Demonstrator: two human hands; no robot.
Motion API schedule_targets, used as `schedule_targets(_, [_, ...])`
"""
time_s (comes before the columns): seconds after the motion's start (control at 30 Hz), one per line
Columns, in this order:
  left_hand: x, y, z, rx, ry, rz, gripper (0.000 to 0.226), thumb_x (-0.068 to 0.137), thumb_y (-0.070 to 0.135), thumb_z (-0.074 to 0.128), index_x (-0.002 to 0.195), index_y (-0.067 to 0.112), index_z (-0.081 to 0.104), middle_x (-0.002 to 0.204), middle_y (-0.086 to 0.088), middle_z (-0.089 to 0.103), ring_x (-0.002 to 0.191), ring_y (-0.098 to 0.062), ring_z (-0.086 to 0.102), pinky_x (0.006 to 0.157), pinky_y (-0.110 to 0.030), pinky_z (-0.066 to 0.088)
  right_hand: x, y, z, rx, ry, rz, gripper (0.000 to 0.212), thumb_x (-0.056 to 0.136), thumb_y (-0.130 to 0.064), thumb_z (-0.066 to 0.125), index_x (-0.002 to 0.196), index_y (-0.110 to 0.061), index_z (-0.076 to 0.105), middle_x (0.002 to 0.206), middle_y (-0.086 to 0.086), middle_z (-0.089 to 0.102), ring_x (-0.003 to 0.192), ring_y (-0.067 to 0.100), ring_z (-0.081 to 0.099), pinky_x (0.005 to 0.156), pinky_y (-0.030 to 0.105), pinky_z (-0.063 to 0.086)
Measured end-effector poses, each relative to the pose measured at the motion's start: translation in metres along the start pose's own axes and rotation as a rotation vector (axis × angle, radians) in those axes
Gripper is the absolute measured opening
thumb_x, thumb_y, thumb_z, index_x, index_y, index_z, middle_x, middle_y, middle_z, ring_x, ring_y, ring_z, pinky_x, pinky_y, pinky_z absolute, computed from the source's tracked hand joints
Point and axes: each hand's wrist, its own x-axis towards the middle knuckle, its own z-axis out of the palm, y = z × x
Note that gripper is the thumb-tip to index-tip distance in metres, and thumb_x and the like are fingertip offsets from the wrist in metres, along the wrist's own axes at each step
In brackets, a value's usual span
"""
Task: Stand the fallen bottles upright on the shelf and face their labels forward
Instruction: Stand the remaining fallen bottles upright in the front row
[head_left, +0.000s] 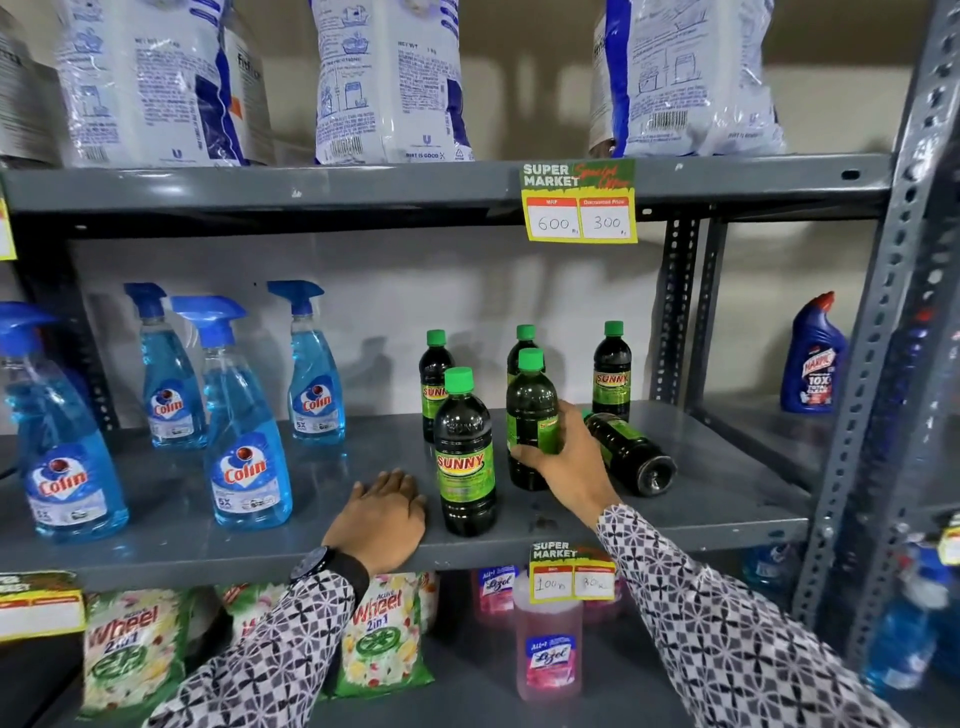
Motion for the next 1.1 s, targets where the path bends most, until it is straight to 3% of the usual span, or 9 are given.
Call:
schedule_targets(0.1, [0.004,-0.002,0.004,0.001,0.018,0.004,0.099,0.078,0.051,-0.013,0.155,0.011,0.034,0.168,-0.014,0.026,0.157,-0.032,0.023,0.125,-0.054,0.019,0.002,0.008,-0.003,0.058,-0.041,0.003,0.081,0.085,-0.008,0.083,0.153,-0.027,0.044,0.132,-0.006,0.07,0.12,0.009,0.068,0.111,0.041,0.052])
schedule_targets(0.2, [0.003,-0.003,0.005,-0.004,0.008,-0.006,0.087,0.087,0.048,-0.005,0.157,0.01,0.031,0.168,-0.014,0.025,0.157,-0.031,0.022,0.126,-0.053,0.018,0.001,0.007,-0.002,0.056,-0.037,0.005,0.082,0.082,-0.015,0.089,0.15,-0.026,0.044,0.13,-0.012,0.067,0.12,0.005,0.066,0.108,0.035,0.053])
schedule_targets(0.37, [0.004,-0.001,0.004,-0.048,0.009,-0.026,0.079,0.091,0.045,0.003,0.157,0.011,0.029,0.169,-0.012,0.025,0.158,-0.029,0.021,0.127,-0.051,0.016,0.001,0.005,0.002,-0.036,0.047,-0.02,0.086,0.067,-0.029,0.1,0.135,-0.022,0.048,0.127,-0.002,0.069,0.114,0.015,0.069,0.1,0.034,0.055])
schedule_targets(0.53, [0.004,-0.002,0.005,-0.035,0.008,-0.023,0.08,0.091,0.047,0.002,0.158,0.01,0.027,0.169,-0.013,0.024,0.158,-0.03,0.02,0.127,-0.052,0.016,0.003,0.011,0.002,-0.044,0.023,-0.008,0.071,0.082,-0.019,0.088,0.142,-0.023,0.049,0.125,-0.003,0.072,0.115,0.016,0.069,0.107,0.044,0.054])
schedule_targets(0.77, [0.003,-0.002,0.006,-0.09,0.025,-0.046,0.069,0.101,0.044,0.01,0.159,0.011,0.026,0.169,-0.012,0.024,0.158,-0.028,0.02,0.128,-0.051,0.015,-0.003,0.004,0.003,-0.134,0.061,-0.039,0.092,0.067,-0.047,0.096,0.141,-0.025,0.047,0.131,-0.002,0.063,0.118,0.017,0.065,0.103,0.038,0.054])
schedule_targets(0.87, [0.001,0.0,0.003,-0.102,0.021,-0.05,0.064,0.105,0.042,0.014,0.159,0.011,0.025,0.17,-0.011,0.023,0.158,-0.027,0.019,0.128,-0.05,0.014,-0.004,0.003,0.002,-0.075,0.004,-0.031,0.083,0.079,-0.026,0.087,0.149,-0.027,0.041,0.137,0.0,0.062,0.124,0.017,0.063,0.112,0.045,0.05])
schedule_targets(0.97, [0.0,0.003,0.0,-0.121,0.021,-0.065,0.059,0.107,0.039,0.02,0.159,0.011,0.026,0.17,-0.01,0.023,0.158,-0.026,0.019,0.128,-0.049,0.014,-0.004,0.003,0.0,-0.071,-0.048,-0.027,0.082,0.085,-0.007,0.079,0.153,-0.028,0.039,0.13,-0.001,0.068,0.118,0.017,0.067,0.11,0.048,0.052])
schedule_targets(1.03, [0.0,0.004,-0.001,-0.131,0.016,-0.069,0.059,0.107,0.038,0.021,0.159,0.01,0.026,0.17,-0.01,0.022,0.159,-0.026,0.018,0.128,-0.049,0.013,-0.005,0.002,0.001,-0.091,-0.037,-0.021,0.087,0.08,-0.017,0.087,0.151,-0.031,0.04,0.13,-0.003,0.067,0.119,0.016,0.066,0.11,0.048,0.052])
schedule_targets(1.1, [-0.001,0.004,-0.002,-0.134,0.013,-0.067,0.059,0.107,0.038,0.021,0.159,0.01,0.025,0.17,-0.01,0.022,0.159,-0.026,0.018,0.128,-0.049,0.013,-0.006,0.0,0.001,-0.108,0.004,-0.026,0.1,0.066,-0.042,0.096,0.148,-0.034,0.04,0.133,-0.005,0.061,0.123,0.016,0.063,0.109,0.046,0.053])
